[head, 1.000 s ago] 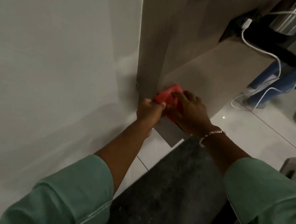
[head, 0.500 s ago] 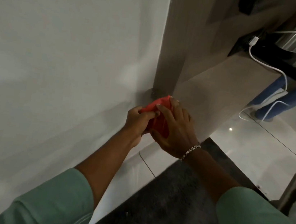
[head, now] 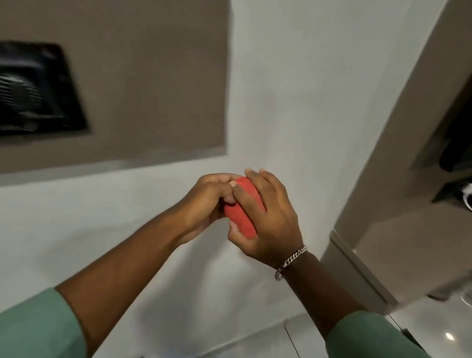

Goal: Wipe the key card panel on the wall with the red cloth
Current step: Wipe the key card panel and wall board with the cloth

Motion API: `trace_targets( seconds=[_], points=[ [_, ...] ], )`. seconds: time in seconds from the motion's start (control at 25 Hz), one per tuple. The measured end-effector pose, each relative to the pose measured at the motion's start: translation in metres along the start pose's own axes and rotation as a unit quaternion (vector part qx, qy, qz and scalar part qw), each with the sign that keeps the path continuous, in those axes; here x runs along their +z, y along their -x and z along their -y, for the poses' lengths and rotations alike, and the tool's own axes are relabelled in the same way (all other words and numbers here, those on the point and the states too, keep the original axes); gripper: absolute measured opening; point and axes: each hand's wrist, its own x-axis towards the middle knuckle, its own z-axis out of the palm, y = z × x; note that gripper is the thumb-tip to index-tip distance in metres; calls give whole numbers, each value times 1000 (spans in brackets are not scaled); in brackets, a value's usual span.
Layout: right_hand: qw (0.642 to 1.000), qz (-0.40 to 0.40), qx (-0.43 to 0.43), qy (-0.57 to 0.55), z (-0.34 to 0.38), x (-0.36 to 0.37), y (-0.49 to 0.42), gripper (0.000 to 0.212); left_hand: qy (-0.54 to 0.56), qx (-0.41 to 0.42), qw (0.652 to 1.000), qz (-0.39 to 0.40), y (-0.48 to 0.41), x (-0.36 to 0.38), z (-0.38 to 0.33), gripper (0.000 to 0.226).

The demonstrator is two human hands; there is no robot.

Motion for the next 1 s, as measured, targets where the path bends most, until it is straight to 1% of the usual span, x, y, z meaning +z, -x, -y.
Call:
trace_targets(
  seconds=[0.04, 0.08, 0.16, 0.24, 0.28, 0.32, 0.36, 0.4, 0.44, 0.48, 0.52, 0.6, 0.64, 0.72, 0.76, 0.8, 0.88, 0.92, 1.0],
  points=[
    [999, -29, -31, -2, 19, 3, -17, 65, -31, 28, 999, -16, 20, -16, -16, 41],
    [997, -55, -43, -12, 39, 5, -35, 65, -57, 61, 996, -41, 40, -32, -32, 40],
    [993, -100, -38, -43, 76, 7, -68, 67, -102, 149, 979, -96, 81, -61, -63, 41],
    [985, -145, -46, -78, 111, 8, -102, 68, -146, 255, 944, -151, 117, -87, -90, 42],
    [980, -166, -57, -92, 126, 9, -117, 68, -172, 311, 917, -182, 134, -100, -102, 40],
    [975, -184, -69, -102, 142, 11, -132, 67, -211, 371, 876, -222, 149, -114, -113, 37],
    [971, -201, -78, -107, 154, 14, -143, 67, -267, 432, 817, -272, 161, -128, -121, 35],
    [967, -216, -84, -109, 166, 18, -155, 67, -336, 482, 740, -327, 171, -144, -129, 33],
    [964, -226, -86, -111, 176, 24, -164, 67, -398, 513, 662, -374, 179, -162, -136, 32],
    [963, -232, -84, -112, 183, 28, -169, 67, -446, 524, 599, -409, 184, -180, -139, 33],
    [962, -237, -84, -110, 191, 35, -176, 67, -488, 519, 556, -428, 188, -202, -142, 36],
    [966, -228, -81, -94, 197, 47, -180, 67, -591, 466, 515, -411, 187, -236, -139, 50],
    [971, -212, -74, -77, 200, 54, -182, 66, -657, 419, 482, -400, 184, -251, -133, 58],
    [981, -186, -53, -28, 205, 72, -186, 64, -756, 339, 387, -405, 175, -275, -119, 67],
    [981, -186, -48, -5, 203, 76, -186, 62, -775, 321, 356, -412, 170, -280, -115, 69],
    [980, -192, -52, 8, 199, 80, -186, 61, -780, 314, 339, -421, 166, -284, -113, 71],
    [977, -208, -52, 12, 190, 85, -184, 59, -778, 317, 322, -437, 163, -286, -112, 74],
    [975, -221, -32, 4, 191, 86, -186, 59, -773, 319, 319, -447, 163, -287, -112, 75],
    [967, -250, 34, -28, 205, 89, -194, 58, -763, 322, 321, -460, 163, -286, -112, 77]
  ],
)
